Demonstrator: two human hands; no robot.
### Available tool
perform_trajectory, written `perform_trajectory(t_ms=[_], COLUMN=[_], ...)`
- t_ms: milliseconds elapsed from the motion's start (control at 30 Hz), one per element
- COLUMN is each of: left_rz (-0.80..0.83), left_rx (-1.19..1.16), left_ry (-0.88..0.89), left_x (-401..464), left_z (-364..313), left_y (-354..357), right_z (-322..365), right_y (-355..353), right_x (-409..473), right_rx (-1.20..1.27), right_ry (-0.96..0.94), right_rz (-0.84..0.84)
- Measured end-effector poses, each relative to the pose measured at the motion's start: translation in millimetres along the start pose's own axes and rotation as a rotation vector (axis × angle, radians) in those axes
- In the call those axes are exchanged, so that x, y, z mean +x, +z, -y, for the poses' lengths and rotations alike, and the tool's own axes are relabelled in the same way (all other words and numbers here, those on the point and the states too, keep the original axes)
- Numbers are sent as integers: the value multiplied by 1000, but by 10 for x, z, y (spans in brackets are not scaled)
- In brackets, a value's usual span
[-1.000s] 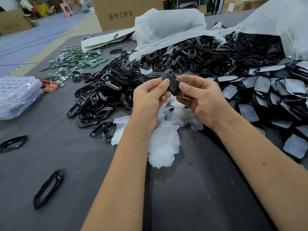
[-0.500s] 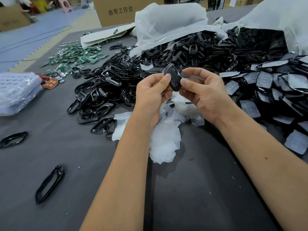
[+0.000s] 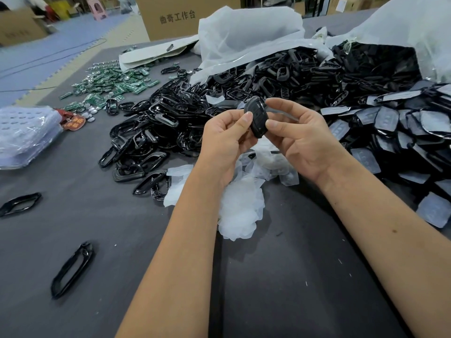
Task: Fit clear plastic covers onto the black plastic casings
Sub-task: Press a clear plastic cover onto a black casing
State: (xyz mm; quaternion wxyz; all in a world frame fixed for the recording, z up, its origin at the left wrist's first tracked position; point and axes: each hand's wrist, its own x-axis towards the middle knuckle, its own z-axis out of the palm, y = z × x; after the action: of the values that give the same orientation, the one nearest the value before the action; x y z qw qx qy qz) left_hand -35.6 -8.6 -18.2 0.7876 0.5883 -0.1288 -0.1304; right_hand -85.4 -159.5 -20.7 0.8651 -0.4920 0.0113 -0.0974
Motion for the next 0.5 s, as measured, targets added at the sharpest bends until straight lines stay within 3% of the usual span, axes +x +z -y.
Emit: perform_trajectory(t_ms=[167, 500], left_rz=[6, 58], left_rx=[73, 112], left_ry=[21, 12], left_x=[-1, 7], left_z=[25, 22], left_y=[1, -13], right_z=[45, 11], right_y=[-15, -75], right_x=[-2, 7], right_rx=[52, -27], right_ry=[70, 14], right_rz=[22, 5])
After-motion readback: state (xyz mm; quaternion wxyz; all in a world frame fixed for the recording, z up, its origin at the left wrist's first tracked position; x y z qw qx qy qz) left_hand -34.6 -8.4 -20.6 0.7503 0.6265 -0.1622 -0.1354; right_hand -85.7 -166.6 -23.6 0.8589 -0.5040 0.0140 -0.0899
